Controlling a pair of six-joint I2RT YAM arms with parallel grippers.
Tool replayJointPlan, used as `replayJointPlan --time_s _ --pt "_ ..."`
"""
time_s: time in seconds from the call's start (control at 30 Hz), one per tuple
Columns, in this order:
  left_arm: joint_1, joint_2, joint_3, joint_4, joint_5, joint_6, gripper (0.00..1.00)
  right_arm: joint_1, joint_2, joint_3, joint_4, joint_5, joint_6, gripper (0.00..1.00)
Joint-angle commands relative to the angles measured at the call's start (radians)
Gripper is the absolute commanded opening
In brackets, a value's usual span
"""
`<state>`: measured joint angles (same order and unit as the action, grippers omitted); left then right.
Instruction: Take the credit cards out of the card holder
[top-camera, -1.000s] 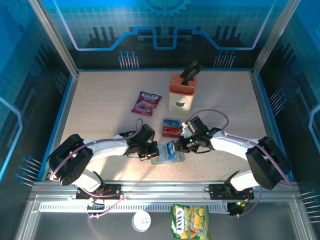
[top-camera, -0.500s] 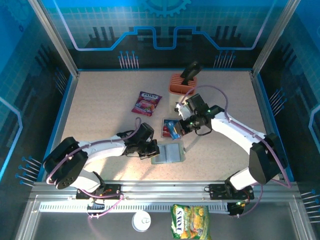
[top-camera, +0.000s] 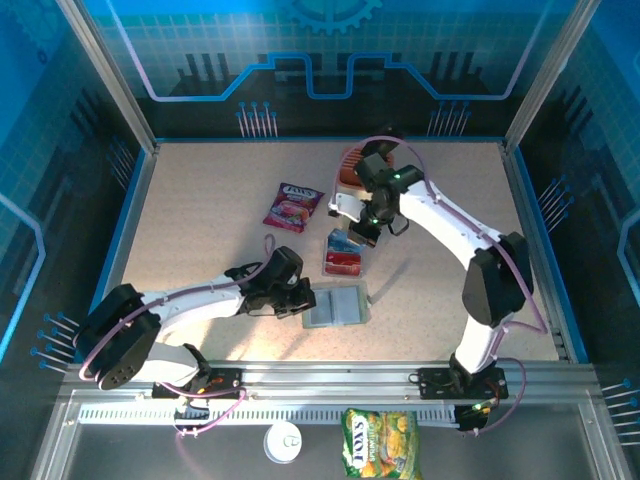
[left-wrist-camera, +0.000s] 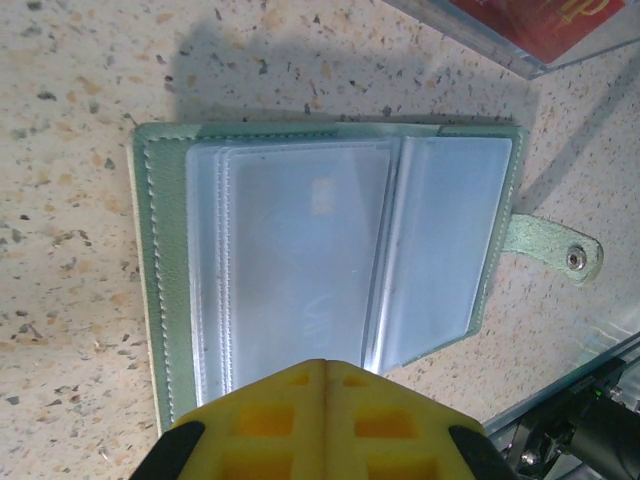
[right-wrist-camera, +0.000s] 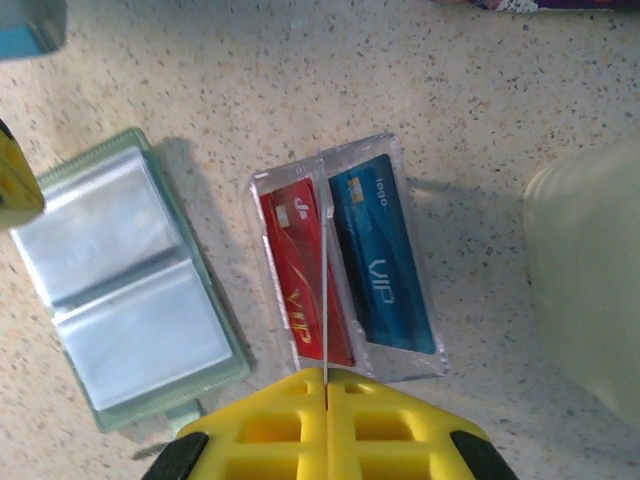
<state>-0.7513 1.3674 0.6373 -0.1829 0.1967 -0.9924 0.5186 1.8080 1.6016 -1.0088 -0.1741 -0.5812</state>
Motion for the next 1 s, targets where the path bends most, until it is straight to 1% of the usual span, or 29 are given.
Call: replayJointPlan --time_s 0.0,0.17,0.23,0.63,0.97 --pt "-0.005 -0.025 -0.012 -0.024 -0.019 -0.005 0.02 -0.023 0.072 0.107 -0.146 0.035 -0.121 0.0" --pt "-0.002 0.0 -0.007 -0.018 -0.02 0.001 0.02 -0.026 0.152 0.176 -0.181 0.084 -0.159 0.0" --pt "-0.003 0.016 0.0 -0.007 -0.01 0.003 0.02 -0.029 0.175 0.194 -0.19 0.087 -0.17 0.0" --pt "-0.002 0.051 0.022 0.011 -0.01 0.005 0.02 -0.032 0.252 0.247 -0.178 0.043 -0.197 0.01" --pt "-0.002 0.043 0.019 0.004 -0.018 0.004 0.02 -0.015 0.258 0.343 -0.209 0.044 -0.201 0.01"
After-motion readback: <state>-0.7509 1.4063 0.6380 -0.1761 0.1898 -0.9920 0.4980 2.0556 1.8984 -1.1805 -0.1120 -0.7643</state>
